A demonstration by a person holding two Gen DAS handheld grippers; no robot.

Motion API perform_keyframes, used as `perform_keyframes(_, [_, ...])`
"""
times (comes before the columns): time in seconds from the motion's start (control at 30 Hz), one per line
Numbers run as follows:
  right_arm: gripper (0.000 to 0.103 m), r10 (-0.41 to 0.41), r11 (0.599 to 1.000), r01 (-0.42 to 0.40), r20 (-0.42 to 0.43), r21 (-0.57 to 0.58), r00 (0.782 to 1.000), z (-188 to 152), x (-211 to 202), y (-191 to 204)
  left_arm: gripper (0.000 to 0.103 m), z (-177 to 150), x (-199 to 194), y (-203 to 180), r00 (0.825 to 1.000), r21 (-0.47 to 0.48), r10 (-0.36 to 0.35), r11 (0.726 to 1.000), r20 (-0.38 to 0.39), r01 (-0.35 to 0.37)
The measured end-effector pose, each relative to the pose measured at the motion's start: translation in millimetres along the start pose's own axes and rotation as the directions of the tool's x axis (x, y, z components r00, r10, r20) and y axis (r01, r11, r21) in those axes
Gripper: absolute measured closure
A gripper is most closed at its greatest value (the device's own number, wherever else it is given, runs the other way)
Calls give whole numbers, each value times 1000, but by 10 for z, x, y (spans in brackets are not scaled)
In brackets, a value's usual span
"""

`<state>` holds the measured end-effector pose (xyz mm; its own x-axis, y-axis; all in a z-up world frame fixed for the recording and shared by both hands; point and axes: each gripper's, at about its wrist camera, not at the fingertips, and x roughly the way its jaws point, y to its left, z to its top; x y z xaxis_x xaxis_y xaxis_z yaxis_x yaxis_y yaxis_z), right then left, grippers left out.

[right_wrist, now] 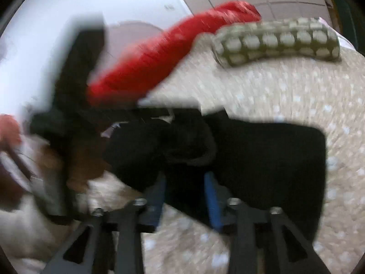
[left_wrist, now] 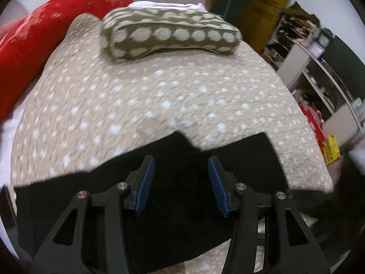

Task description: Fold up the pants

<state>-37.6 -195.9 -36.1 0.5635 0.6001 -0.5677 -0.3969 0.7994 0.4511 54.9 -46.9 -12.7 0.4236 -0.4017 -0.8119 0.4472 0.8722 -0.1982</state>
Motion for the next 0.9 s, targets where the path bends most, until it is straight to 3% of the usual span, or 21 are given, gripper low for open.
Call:
perform_keyframes(0.07, [55, -58, 998, 60, 92, -19, 994, 62, -339, -16, 55, -77, -54, 49, 1000, -27, -20, 999, 5, 20])
perform_keyframes(0.13, [55, -208, 977, 211, 130, -10, 969, 104, -497, -140, 55, -140, -65, -7, 999, -39, -48, 998, 0, 48])
perform_keyframes(0.2, [68, -275, 961, 272, 104, 42, 956, 121, -462, -327, 54, -194, -25, -105, 999, -32, -34, 999, -2, 34])
perform_keyframes(0.27, [73, -300, 953, 296, 59, 66, 952, 92, -342, -425, 54, -251, 12, -197, 1000, -22, 12, 1000, 3, -12])
perform_keyframes(0.37, [75, -356, 934, 356, 20, 24, 934, 31, -124, -411, 54, -341, 75, -262, 1000, -25, 20, 999, 0, -20])
perform_keyframes(0.5, [75, -383, 924, 383, -26, -24, 923, 113, 205, -452, 52, -410, 251, -236, 993, -35, 108, 993, -38, -109])
perform_keyframes(0.57, [75, -401, 916, 400, -19, -41, 916, 94, 262, -453, 47, -431, 260, -178, 995, -63, 96, 993, -33, -98])
perform_keyframes(0.9, [75, -411, 911, 410, -12, -36, 912, -99, -109, -214, 46, -520, 179, -115, 997, -94, 80, 992, -23, -82])
